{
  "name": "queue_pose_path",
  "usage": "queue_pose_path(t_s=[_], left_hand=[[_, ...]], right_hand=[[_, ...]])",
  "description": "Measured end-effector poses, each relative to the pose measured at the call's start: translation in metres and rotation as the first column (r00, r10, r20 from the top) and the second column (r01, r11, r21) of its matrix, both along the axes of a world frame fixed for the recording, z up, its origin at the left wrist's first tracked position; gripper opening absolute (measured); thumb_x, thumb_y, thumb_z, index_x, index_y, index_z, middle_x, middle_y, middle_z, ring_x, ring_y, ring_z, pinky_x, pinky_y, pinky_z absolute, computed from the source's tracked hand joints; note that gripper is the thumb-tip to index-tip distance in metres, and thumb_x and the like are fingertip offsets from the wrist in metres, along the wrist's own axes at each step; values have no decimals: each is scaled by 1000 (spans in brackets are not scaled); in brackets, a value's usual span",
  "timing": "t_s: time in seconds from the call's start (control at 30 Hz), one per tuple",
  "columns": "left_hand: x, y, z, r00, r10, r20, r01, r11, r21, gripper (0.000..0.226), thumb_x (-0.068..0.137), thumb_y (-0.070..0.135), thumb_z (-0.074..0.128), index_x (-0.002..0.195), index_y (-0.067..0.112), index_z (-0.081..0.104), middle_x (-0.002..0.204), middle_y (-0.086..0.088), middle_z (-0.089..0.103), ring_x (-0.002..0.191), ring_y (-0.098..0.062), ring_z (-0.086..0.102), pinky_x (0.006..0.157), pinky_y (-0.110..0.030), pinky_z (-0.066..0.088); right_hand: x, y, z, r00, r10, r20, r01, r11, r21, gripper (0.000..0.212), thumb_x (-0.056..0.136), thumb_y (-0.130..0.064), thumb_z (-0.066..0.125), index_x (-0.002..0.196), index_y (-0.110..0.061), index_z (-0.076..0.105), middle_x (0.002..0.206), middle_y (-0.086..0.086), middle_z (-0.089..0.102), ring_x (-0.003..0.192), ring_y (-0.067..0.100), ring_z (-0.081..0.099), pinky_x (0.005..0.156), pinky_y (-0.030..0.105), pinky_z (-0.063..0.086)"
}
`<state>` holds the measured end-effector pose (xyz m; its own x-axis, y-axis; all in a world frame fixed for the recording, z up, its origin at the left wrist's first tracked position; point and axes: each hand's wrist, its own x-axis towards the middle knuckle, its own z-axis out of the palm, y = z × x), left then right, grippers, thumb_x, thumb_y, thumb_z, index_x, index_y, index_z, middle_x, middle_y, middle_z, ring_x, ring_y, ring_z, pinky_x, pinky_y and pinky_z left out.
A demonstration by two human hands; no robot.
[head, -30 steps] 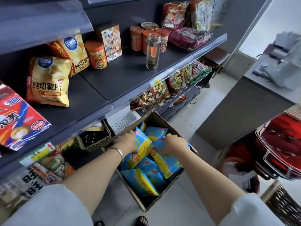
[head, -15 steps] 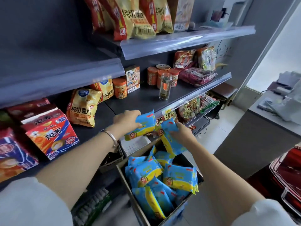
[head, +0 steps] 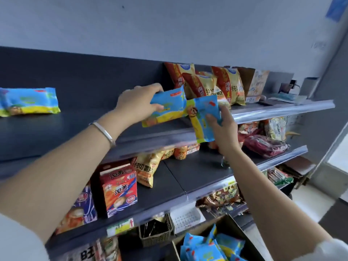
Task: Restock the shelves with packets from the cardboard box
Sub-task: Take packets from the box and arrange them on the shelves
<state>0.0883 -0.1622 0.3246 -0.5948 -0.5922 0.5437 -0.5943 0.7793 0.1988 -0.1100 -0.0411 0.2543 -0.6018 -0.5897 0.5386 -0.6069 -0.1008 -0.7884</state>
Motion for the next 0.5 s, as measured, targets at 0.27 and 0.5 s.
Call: queue_pose_path(t_s=[0.27,0.5], left_hand=[[148,-83,39,985,172,-32,-174,982,-80,24,83,31,66,104,26,56,95,10,56,83,-15,46,72,-30,30],[298,-145,30,890,455,31,-450,888,-96,21,84,33,66,102,29,57,94,5,62,92,-23,55,80,-35,32]], right_hand=[[121,-122,55,945,135,-297,-151,988,-32,32,91,-28,56,121,-21,53,100,2,63,87,23,61,74,44,51],[236,-230,60,751,294,-591,-198,954,223,33,92,-31,53,125,-26,51,110,-3,56,100,21,55,83,36,37]])
